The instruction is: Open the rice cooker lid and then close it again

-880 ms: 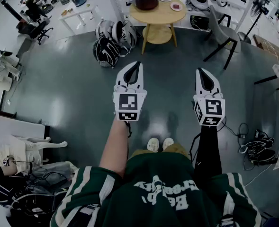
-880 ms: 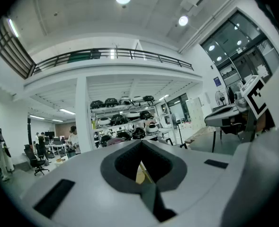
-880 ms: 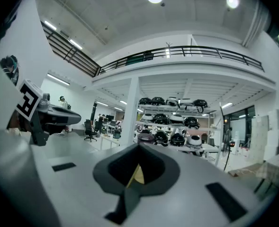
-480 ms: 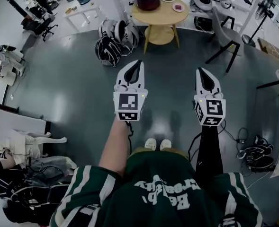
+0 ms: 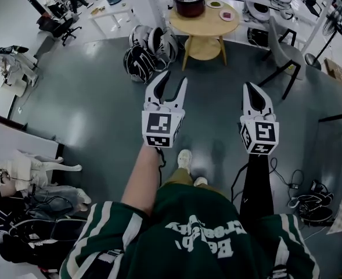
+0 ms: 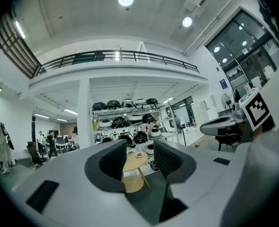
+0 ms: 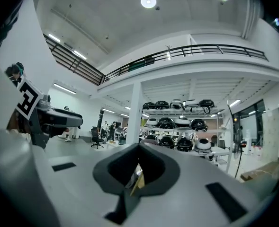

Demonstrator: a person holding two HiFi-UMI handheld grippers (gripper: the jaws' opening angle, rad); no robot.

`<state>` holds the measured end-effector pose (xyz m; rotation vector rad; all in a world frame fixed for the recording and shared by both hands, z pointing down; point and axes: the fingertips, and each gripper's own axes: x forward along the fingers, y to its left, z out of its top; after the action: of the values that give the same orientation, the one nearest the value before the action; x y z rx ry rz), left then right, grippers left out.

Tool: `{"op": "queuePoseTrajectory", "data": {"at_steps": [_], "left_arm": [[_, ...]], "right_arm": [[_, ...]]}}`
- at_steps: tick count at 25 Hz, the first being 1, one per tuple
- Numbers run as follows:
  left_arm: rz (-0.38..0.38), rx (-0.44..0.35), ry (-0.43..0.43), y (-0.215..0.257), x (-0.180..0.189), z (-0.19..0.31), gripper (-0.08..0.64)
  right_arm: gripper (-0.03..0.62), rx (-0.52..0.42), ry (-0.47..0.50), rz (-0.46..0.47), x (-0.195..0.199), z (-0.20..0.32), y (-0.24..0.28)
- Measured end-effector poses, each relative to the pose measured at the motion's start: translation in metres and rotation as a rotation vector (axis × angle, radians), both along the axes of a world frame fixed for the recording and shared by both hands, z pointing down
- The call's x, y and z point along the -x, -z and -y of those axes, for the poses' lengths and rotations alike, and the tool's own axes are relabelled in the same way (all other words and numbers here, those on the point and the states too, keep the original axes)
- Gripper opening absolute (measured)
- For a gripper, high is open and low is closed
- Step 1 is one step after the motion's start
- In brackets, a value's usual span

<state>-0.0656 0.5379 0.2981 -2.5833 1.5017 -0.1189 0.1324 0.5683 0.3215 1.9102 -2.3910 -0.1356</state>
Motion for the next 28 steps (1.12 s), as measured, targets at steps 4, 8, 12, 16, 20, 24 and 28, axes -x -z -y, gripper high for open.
{"op": "queuePoseTrajectory", "data": {"at_steps": [4, 8, 12, 16, 20, 24, 28], "left_arm": [[-0.034, 0.01, 0.012, -0.002, 0.004, 0.02, 0.215], [-0.052, 0.018, 0.023, -0.004, 0.013, 0.055, 0.232], [-0.063, 0.016, 0.017, -0.01, 0.018, 0.101, 0.235], [-0.077, 0.024, 0.006, -0.016, 0.022, 0.155, 0.236], [-0.084, 0.034, 0.001, -0.015, 0.033, 0.21, 0.238], [-0.085, 0.025, -0.012, -0.009, 0.039, 0.261, 0.242], [-0.088, 0.023, -0.029, -0.006, 0.041, 0.309, 0.245]], "right_arm": [[0.005, 0.004, 0.003, 0.002, 0.0, 0.021, -0.004], [0.005, 0.007, 0.007, -0.002, 0.006, 0.055, -0.007], [0.026, 0.003, -0.013, -0.005, 0.009, 0.101, -0.012], [0.067, 0.006, -0.037, -0.009, 0.009, 0.155, -0.014], [0.11, 0.007, -0.048, -0.019, 0.015, 0.207, -0.008], [0.155, -0.002, -0.058, -0.014, 0.019, 0.252, -0.003], [0.178, -0.016, -0.063, -0.015, 0.023, 0.296, 0.004]]}}
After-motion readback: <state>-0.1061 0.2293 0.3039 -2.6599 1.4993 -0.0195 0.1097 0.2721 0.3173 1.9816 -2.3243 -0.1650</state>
